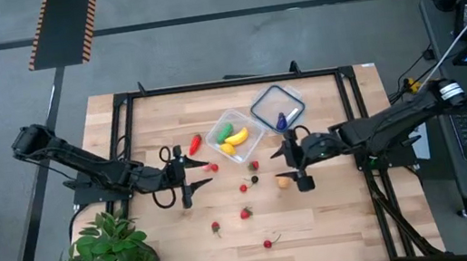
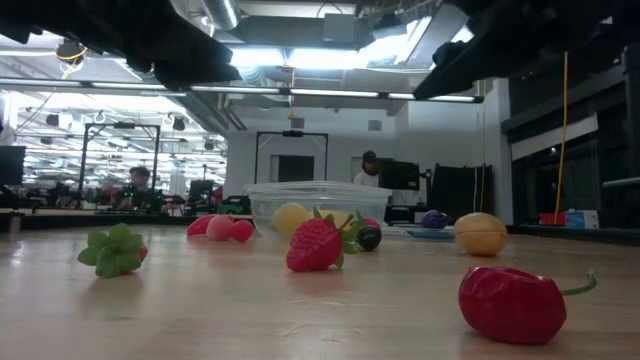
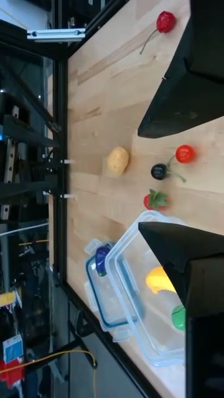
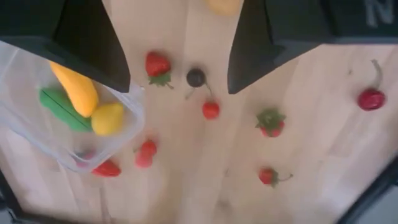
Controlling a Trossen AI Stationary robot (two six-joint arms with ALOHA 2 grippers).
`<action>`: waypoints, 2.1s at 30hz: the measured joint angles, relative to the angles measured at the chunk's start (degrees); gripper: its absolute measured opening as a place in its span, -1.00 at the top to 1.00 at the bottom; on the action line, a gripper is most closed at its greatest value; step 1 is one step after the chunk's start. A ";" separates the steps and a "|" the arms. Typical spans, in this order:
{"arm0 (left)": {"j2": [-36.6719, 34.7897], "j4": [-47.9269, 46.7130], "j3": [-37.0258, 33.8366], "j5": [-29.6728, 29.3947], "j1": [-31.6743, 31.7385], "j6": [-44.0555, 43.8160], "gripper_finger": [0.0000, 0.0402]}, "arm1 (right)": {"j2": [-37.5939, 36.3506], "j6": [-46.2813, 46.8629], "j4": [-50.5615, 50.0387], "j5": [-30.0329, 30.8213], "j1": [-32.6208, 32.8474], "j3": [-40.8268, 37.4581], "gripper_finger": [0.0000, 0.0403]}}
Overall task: Pick and placing Produce into tupperware
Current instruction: Put the brown potato into the transparent container
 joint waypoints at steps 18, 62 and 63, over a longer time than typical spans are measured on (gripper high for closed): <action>0.02 -1.72 0.00 0.02 0.00 0.13 -0.12 | 3.38 -4.39 -7.83 1.00 -0.71 4.42 -0.42; 0.07 -3.93 0.02 0.17 0.81 0.11 -0.12 | 30.35 -19.27 -41.87 2.19 7.18 25.47 -0.42; 0.07 -3.93 0.02 0.17 0.81 0.11 -0.12 | 30.49 -19.25 -41.85 2.27 7.16 25.47 -0.42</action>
